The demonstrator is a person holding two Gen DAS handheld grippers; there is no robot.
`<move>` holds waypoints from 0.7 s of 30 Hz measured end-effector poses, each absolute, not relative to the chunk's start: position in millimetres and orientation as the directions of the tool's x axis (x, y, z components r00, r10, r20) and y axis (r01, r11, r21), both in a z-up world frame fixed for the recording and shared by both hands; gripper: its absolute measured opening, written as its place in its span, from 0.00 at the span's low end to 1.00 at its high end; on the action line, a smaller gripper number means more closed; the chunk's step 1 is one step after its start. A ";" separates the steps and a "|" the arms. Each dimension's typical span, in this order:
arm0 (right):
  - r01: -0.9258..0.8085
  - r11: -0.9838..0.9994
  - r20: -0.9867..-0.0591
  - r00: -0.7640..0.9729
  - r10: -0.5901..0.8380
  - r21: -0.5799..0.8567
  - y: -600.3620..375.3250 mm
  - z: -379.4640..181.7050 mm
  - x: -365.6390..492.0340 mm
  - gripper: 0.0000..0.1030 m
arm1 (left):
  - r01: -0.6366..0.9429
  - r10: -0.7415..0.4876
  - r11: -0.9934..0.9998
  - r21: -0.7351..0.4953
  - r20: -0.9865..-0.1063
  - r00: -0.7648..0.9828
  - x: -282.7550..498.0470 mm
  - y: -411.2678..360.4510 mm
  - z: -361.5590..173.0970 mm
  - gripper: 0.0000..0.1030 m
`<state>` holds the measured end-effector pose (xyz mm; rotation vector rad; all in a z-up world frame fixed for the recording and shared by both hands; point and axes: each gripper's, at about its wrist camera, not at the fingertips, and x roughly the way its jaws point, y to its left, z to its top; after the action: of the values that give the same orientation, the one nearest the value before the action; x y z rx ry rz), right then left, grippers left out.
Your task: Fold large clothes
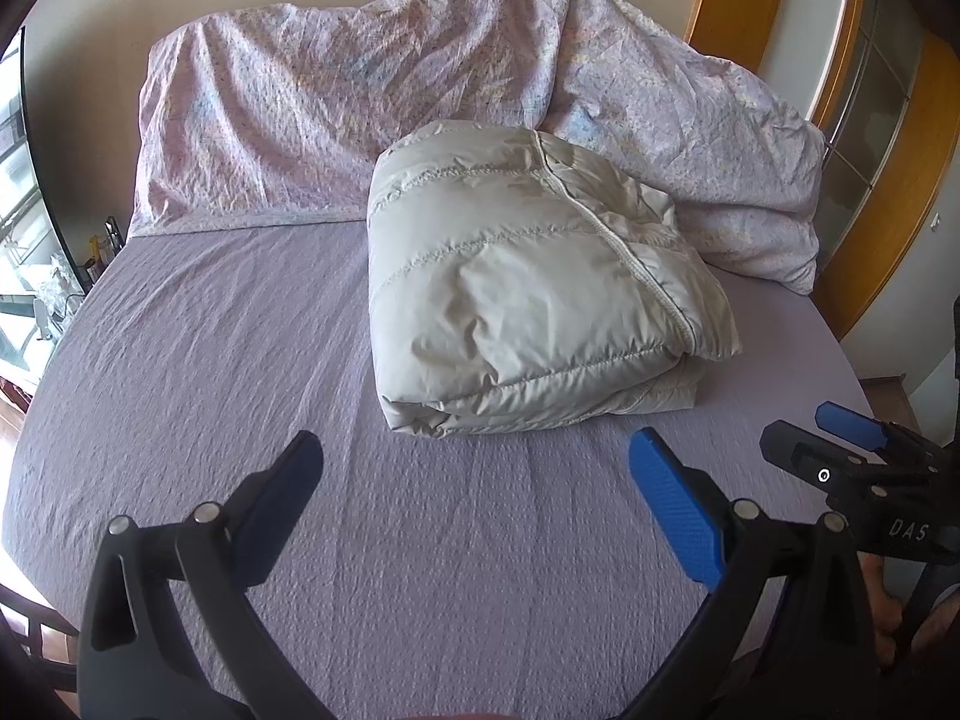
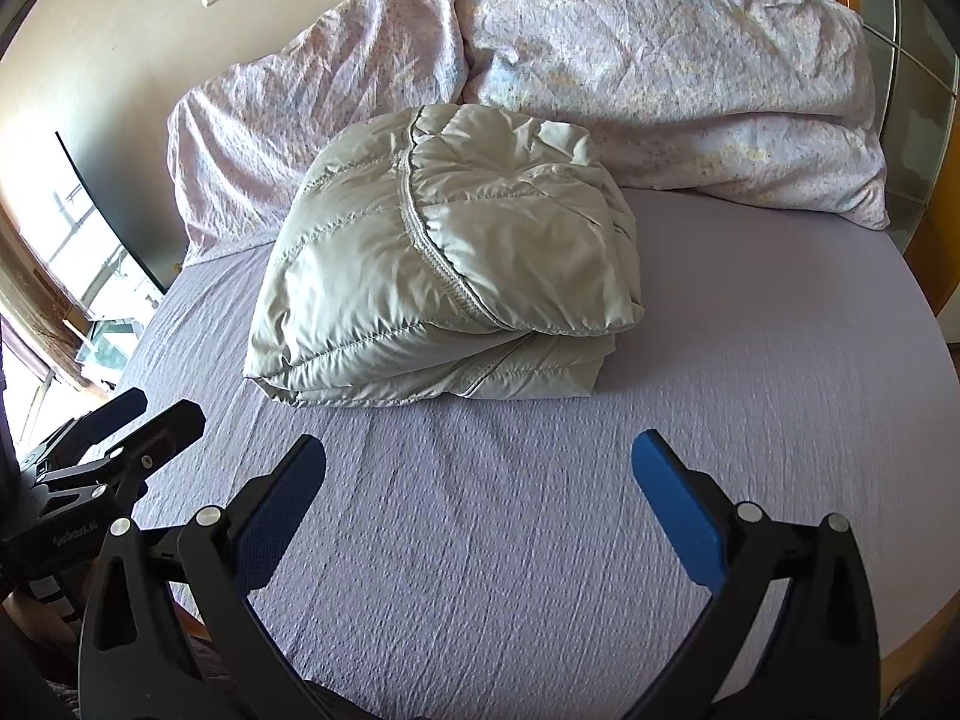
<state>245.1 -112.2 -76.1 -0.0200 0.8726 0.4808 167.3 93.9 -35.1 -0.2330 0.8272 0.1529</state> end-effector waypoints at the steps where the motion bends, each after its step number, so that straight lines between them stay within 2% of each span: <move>1: -0.411 0.895 -0.739 0.545 0.396 0.176 -112.3 -76.2 245.0 0.99 | -0.223 0.041 0.964 -0.148 -0.742 0.669 167.1 94.0 -35.1 0.98; 21: -0.405 0.897 -0.741 0.547 0.391 0.175 -113.6 -76.5 244.3 0.99 | -0.225 0.041 0.963 -0.149 -0.743 0.668 166.9 91.4 -36.2 0.98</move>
<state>244.3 -113.6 -76.5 -0.0176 0.8733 0.4719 166.9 91.4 -36.2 -0.2372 0.8271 0.1518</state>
